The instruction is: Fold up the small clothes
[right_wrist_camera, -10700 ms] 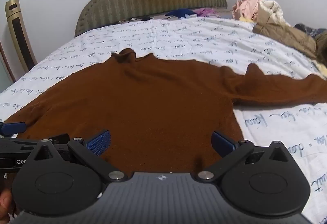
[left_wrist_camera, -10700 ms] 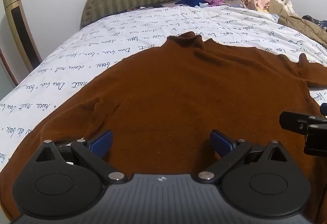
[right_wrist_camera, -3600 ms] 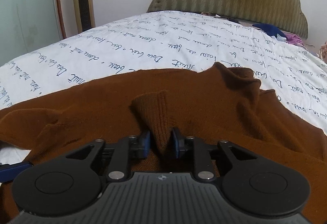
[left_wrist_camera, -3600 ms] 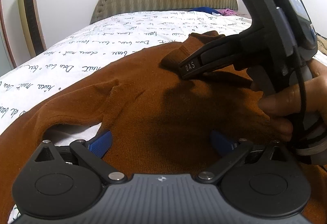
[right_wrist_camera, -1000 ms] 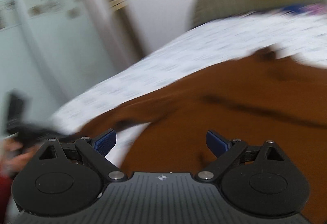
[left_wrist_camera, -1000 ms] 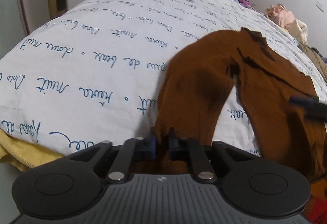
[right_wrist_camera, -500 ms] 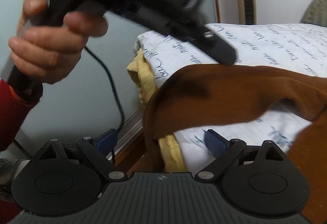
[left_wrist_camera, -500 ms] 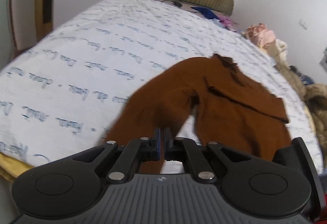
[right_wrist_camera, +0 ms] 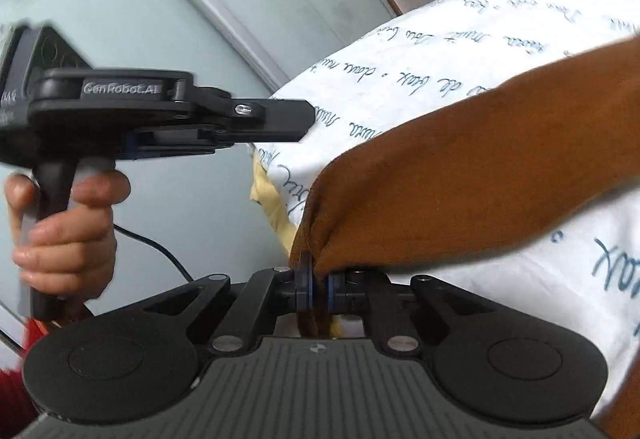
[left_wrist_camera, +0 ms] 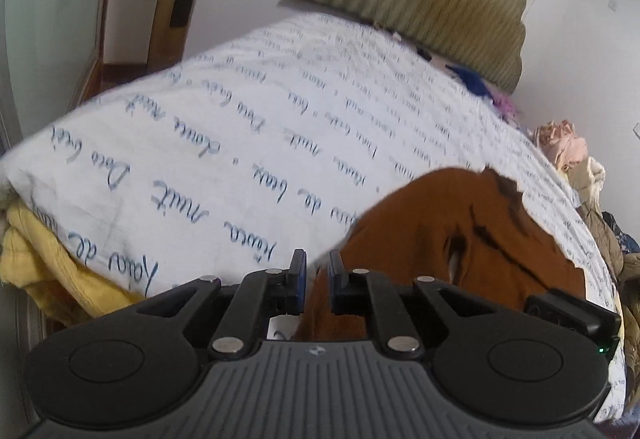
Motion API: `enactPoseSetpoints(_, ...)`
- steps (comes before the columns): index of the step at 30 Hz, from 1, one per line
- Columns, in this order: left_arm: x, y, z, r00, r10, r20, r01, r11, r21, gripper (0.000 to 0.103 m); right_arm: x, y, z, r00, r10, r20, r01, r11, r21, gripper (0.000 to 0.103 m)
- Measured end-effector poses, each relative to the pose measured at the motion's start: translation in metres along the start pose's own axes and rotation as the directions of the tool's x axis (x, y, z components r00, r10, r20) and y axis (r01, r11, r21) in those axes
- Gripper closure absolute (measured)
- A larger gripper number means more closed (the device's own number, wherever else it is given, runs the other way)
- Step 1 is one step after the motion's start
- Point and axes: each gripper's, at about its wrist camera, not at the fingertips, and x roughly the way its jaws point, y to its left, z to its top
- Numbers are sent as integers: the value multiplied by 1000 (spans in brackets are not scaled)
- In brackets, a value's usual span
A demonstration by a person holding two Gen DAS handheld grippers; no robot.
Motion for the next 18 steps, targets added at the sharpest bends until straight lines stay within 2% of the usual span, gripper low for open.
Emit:
enactPoseSetpoints(3, -4, -21, 2, 1000, -16, 26, 15, 999, 50, 92, -29, 7, 5, 998, 34, 62, -34, 999, -1, 92)
enactPoseSetpoints(5, -2, -36, 3, 998, -57, 25, 55, 996, 77, 92, -61, 10, 14, 987, 79, 142, -83, 996, 21, 92)
enactPoseSetpoints(8, 8, -61, 5, 994, -109, 12, 107, 987, 119, 92, -114, 5, 30, 951, 127, 280, -150, 987, 60, 92)
enactPoseSetpoints(10, 19, -75, 5, 992, -127, -5, 127, 984, 128, 92, -151, -5, 37, 928, 107, 356, -141, 987, 71, 92)
enactPoseSetpoints(13, 43, -93, 2, 988, -147, -50, 152, 979, 135, 92, -194, -21, 42, 906, -14, 423, -30, 995, 98, 91)
enactPoseSetpoints(14, 52, -99, 0, 988, -140, -67, 148, 980, 137, 92, -206, -32, 45, 900, -83, 428, 31, 992, 126, 89)
enactPoseSetpoints(15, 61, -103, -2, 988, -129, -84, 139, 981, 136, 92, -210, -43, 46, 889, -179, 421, 125, 980, 152, 82)
enactPoseSetpoints(16, 68, -106, -5, 988, -116, -98, 128, 982, 137, 92, -209, -49, 45, 864, -310, 396, 262, 950, 170, 59)
enactPoseSetpoints(17, 75, -109, -10, 988, -103, -113, 119, 983, 139, 92, -211, -55, 45, 825, -434, 362, 395, 901, 182, 51)
enactPoseSetpoints(18, 81, -110, -14, 987, -98, -126, 116, 983, 141, 92, -211, -57, 40, 782, -525, 335, 492, 851, 185, 50)
